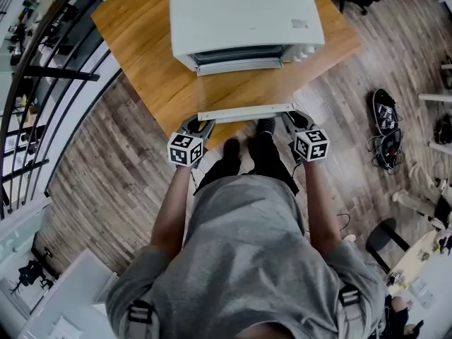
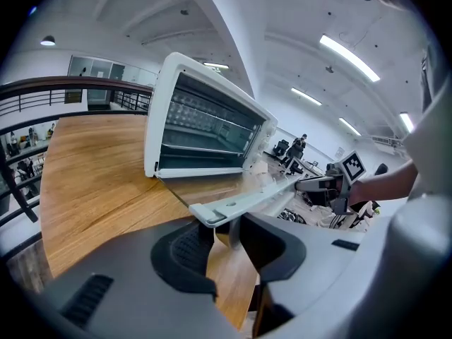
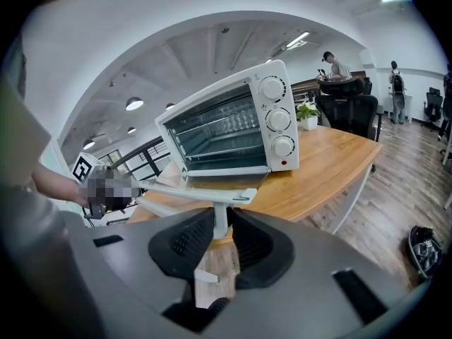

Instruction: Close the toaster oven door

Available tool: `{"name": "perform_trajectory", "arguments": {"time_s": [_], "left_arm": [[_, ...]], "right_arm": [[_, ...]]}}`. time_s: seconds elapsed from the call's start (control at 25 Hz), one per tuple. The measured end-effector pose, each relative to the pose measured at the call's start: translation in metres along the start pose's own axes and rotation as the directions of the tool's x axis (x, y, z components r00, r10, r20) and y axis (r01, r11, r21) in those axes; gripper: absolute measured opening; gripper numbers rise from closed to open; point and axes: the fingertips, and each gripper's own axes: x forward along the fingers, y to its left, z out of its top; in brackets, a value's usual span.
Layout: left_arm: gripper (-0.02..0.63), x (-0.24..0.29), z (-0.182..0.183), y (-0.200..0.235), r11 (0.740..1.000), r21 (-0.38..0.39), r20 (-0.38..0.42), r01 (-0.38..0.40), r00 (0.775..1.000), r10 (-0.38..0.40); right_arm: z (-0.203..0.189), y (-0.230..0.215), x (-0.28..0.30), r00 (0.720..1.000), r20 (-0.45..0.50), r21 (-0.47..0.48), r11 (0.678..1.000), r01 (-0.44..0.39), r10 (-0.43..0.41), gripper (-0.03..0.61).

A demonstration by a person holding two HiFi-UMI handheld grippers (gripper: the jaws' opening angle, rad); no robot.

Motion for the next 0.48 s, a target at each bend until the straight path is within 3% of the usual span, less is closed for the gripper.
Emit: {"name": "perform_trajectory", "arguments": {"time_s": [0.48], "left_arm": [[0.118,-0.008,0.021,-0.003,0.999,-0.028,0.052,-0.018,0.998,0.019]], "right_arm": [[0.021,0.004,-0.006,0.998,-0.004,-0.009,0.998,-0.06,0.06,0.097]]}}
